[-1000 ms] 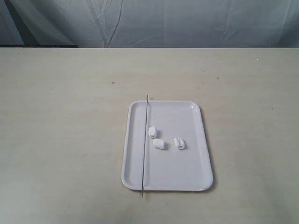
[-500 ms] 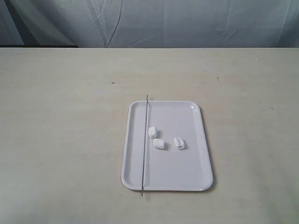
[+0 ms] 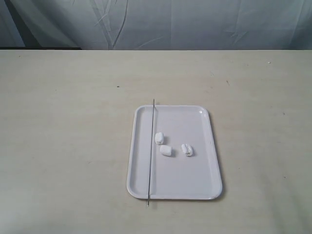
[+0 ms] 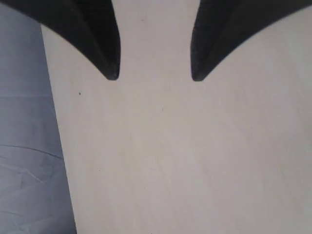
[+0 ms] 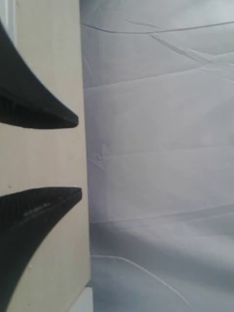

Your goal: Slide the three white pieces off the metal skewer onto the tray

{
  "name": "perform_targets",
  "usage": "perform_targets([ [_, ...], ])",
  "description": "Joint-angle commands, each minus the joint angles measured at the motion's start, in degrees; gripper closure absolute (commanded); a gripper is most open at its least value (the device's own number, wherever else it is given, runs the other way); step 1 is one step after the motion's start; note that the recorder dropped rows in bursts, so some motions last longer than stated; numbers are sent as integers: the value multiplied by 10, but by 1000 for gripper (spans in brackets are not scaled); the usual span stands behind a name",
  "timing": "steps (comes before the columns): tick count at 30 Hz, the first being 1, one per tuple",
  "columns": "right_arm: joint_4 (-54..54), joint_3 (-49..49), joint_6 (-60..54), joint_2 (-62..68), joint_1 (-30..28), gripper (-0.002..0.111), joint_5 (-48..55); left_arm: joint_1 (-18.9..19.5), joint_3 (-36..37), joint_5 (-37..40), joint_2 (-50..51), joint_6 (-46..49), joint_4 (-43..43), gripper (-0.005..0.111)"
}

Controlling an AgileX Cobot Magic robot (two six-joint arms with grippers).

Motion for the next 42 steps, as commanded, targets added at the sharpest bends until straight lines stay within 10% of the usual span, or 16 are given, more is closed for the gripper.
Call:
perform_targets([
  [1, -231, 1, 281, -3, -3, 70, 68, 45, 7, -21, -3, 70, -86, 62],
  [14, -277, 1, 299, -3, 67, 70, 150, 132, 40, -136, -3, 242, -97, 62],
  [27, -273, 1, 248, -3, 50, 70, 181, 134, 61, -225, -3, 744, -130, 62],
  [33, -272, 1, 249, -3, 50, 70, 181, 134, 61, -266, -3, 746, -170, 108],
  [42, -272, 1, 250, -3, 50, 70, 181, 134, 61, -266, -3, 982, -169, 107],
])
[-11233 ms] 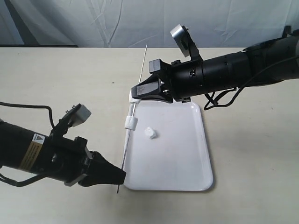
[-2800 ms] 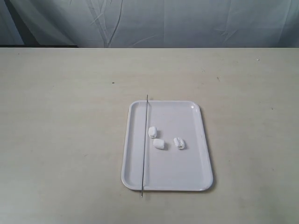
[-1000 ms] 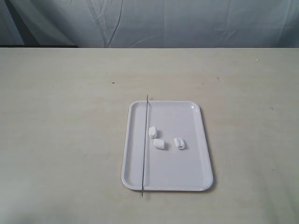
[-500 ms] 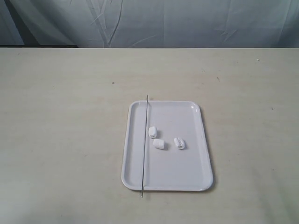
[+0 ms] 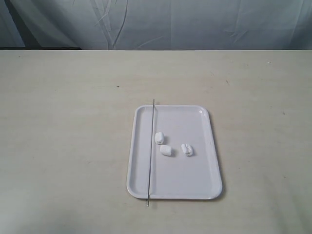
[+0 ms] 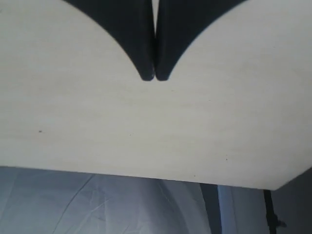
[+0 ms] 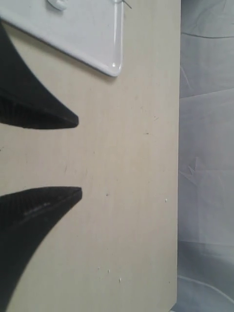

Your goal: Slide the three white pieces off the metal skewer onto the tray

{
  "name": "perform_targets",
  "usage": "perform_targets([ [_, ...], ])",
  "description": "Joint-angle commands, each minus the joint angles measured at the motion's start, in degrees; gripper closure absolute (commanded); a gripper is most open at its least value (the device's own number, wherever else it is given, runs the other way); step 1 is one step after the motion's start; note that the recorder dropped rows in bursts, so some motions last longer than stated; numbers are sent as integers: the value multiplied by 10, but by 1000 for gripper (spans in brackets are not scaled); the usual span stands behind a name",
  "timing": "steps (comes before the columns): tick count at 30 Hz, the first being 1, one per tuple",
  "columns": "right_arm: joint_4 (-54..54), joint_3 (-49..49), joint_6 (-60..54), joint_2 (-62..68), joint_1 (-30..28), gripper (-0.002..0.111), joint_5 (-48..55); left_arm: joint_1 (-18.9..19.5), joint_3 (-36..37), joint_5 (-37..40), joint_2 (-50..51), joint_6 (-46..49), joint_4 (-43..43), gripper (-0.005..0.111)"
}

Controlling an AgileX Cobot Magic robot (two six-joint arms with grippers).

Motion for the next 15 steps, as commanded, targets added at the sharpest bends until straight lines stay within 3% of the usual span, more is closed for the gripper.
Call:
perform_targets([
  [1, -1, 1, 0, -3, -3, 70, -3, 1, 2, -9, -2, 73, -6, 107],
  [15, -1, 1, -1, -3, -3, 70, -3, 1, 2, -8, -2, 38, -9, 107],
])
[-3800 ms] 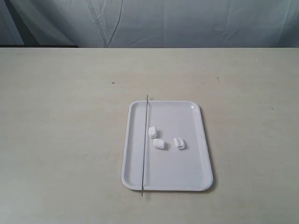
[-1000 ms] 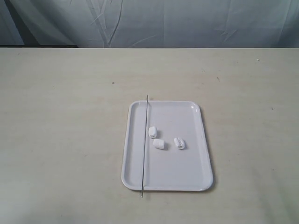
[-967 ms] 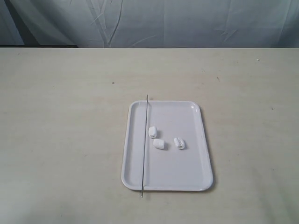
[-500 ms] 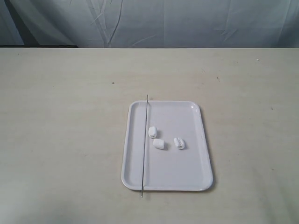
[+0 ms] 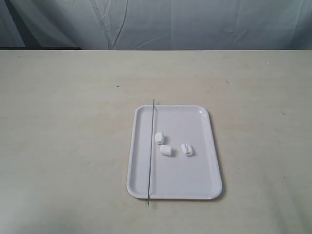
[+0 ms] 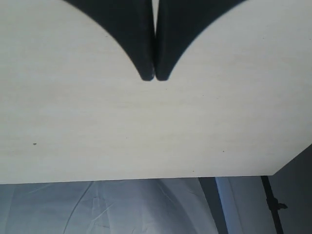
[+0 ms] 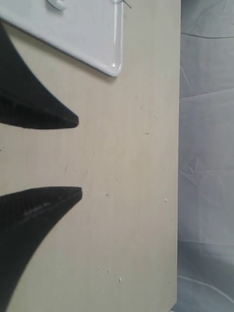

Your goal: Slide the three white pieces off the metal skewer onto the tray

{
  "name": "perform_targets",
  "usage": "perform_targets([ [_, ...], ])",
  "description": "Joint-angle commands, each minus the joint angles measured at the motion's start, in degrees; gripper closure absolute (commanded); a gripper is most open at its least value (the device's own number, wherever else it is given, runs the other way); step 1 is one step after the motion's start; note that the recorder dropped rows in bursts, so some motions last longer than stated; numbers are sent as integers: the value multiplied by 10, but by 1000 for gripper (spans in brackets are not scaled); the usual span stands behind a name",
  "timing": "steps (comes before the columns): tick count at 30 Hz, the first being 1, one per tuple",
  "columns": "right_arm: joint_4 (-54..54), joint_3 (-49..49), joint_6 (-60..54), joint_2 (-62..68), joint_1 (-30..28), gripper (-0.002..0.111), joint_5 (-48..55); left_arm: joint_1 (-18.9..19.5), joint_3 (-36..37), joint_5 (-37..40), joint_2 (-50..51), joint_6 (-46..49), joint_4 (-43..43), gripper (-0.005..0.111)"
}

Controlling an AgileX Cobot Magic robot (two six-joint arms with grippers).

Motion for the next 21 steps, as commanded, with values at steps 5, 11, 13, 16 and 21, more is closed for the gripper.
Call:
perform_targets([
  [5, -1, 1, -1, -3, -6, 70, -3, 1, 2, -8, -2, -8, -6, 107],
  [11, 27, 1, -1, -3, -48, 70, 0, 1, 2, -7, -2, -21, -6, 107],
  [13, 27, 1, -1, -3, -48, 70, 0, 1, 2, -7, -2, -21, -6, 107],
  [16, 28, 1, -1, -3, -48, 70, 0, 1, 2, -7, -2, -21, -6, 107],
  [21, 28, 1, -1, -3, -48, 70, 0, 1, 2, -7, -2, -18, -4, 107],
])
